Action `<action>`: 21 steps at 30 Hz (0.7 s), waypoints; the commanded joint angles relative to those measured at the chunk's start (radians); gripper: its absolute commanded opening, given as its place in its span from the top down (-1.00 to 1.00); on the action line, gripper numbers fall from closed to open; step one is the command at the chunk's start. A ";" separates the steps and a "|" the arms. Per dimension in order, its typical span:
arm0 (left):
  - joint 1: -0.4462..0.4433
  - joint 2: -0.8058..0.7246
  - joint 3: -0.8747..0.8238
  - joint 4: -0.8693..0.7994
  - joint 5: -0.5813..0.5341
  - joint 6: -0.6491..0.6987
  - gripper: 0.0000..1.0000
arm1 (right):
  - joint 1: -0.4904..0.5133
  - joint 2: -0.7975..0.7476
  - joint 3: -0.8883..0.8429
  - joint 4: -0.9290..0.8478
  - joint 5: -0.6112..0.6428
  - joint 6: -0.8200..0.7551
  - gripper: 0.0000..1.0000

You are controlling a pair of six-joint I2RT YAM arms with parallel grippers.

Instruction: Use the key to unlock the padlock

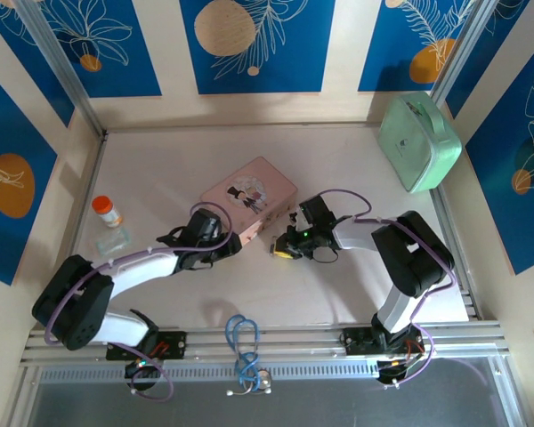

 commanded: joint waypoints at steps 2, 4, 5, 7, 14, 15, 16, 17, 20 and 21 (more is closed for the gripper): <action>0.024 -0.046 -0.028 -0.035 -0.017 0.018 -0.08 | -0.006 -0.029 -0.037 -0.087 0.077 -0.020 0.64; 0.025 -0.059 -0.034 -0.041 -0.015 0.018 -0.08 | -0.011 -0.044 -0.041 -0.102 0.095 -0.023 0.60; 0.025 -0.065 -0.036 -0.045 -0.013 0.018 -0.08 | -0.012 -0.050 -0.041 -0.110 0.101 -0.025 0.58; 0.025 -0.077 -0.042 -0.052 -0.006 0.018 -0.08 | -0.011 -0.064 -0.035 -0.133 0.110 -0.035 0.54; 0.025 -0.181 -0.063 -0.099 0.019 0.021 -0.07 | 0.029 -0.240 -0.003 -0.334 0.279 -0.056 0.24; 0.026 -0.209 -0.063 -0.117 0.019 0.024 -0.08 | 0.042 -0.285 0.006 -0.382 0.323 -0.059 0.20; 0.025 -0.241 -0.063 -0.134 0.019 0.028 -0.08 | 0.057 -0.333 0.019 -0.432 0.367 -0.063 0.17; 0.025 -0.269 -0.064 -0.148 0.020 0.034 -0.09 | 0.072 -0.376 0.028 -0.473 0.416 -0.064 0.13; 0.026 -0.364 -0.048 -0.232 -0.003 0.079 -0.14 | 0.113 -0.519 0.068 -0.606 0.564 -0.073 0.04; 0.025 -0.397 -0.031 -0.278 -0.030 0.106 -0.17 | 0.124 -0.572 0.081 -0.649 0.611 -0.075 0.03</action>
